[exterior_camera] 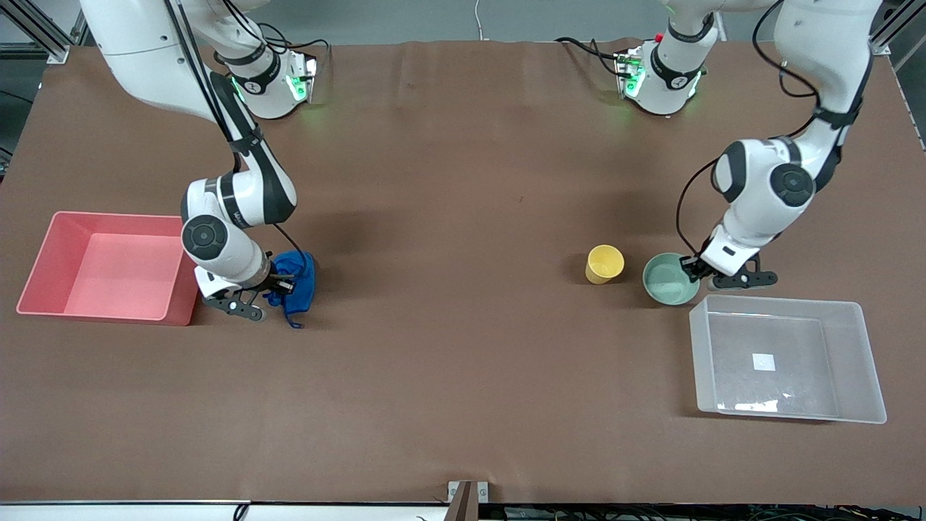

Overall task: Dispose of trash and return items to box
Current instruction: 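Drop the cloth into the pink bin while the left gripper places the bowl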

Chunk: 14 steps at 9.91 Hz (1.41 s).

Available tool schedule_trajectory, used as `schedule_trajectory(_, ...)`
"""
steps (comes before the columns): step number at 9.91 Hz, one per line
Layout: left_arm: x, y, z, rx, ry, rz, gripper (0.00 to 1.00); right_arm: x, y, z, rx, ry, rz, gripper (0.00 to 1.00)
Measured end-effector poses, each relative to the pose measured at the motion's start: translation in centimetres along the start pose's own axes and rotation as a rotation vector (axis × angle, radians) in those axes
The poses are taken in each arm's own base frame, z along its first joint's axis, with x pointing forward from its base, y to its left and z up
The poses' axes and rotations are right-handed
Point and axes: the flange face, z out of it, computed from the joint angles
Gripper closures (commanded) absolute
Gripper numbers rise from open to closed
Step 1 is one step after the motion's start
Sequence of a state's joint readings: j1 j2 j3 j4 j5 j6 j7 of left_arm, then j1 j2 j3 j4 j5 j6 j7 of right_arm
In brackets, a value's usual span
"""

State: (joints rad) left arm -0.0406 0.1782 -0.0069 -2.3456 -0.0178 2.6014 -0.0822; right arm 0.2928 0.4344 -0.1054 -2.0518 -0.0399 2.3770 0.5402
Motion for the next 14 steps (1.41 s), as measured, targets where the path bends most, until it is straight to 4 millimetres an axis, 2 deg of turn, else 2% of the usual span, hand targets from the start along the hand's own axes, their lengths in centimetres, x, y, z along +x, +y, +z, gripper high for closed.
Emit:
schedule_trajectory(1,0.0,0.1,-4.1,0.0,-0.015,0.002,1.0,0.6,0.1,-3.1,-0.021,-0.034,0.003,1.0)
schedule_trajectory(2,0.2,0.1,-8.4,-0.001,-0.003,0.002,1.0,1.4,0.7,-7.8,-0.036,-0.063,-0.014,1.0)
schedule_trajectory(3,1.1,-0.2,-11.8,-0.004,0.022,-0.003,1.0,2.3,2.9,-13.1,-0.034,-0.078,-0.058,1.0)
schedule_trajectory(4,2.6,-1.2,-13.9,-0.005,0.052,-0.005,1.0,3.3,7.1,-17.6,-0.018,-0.084,-0.117,1.0)
schedule_trajectory(5,4.6,-3.0,-14.3,0.0,0.07,0.005,1.0,4.2,12.5,-20.3,0.002,-0.084,-0.167,1.0)
schedule_trajectory(6,7.0,-5.2,-13.4,0.006,0.074,0.019,1.0,5.2,17.9,-20.8,0.006,-0.084,-0.209,0.99)
schedule_trajectory(7,9.8,-7.1,-11.7,0.008,0.073,0.036,1.0,6.1,22.9,-19.7,-0.01,-0.086,-0.254,1.0)
schedule_trajectory(8,12.6,-8.4,-9.7,0.004,0.073,0.051,1.0,7.0,26.7,-17.7,-0.023,-0.07,-0.303,1.0)
schedule_trajectory(9,14.9,-9.5,-7.5,-0.003,0.074,0.064,1.0,7.7,29.6,-14.6,-0.022,-0.047,-0.346,0.99)
schedule_trajectory(10,16.5,-10.8,-5.1,-0.019,0.069,0.068,1.0,7.8,31.6,-10.8,-0.019,-0.036,-0.376,0.99)
schedule_trajectory(11,17.3,-12.1,-2.3,-0.045,0.056,0.061,0.99,7.5,32.6,-7.1,-0.016,-0.031,-0.397,0.99)
schedule_trajectory(13,18.1,-13.4,2.2,-0.052,0.053,0.047,0.96,6.9,32.5,-1.3,-0.014,-0.032,-0.422,0.97)
schedule_trajectory(14,18.3,-13.6,3.7,-0.036,0.069,0.047,0.84,6.9,32.4,0.6,-0.014,-0.038,-0.426,0.69)
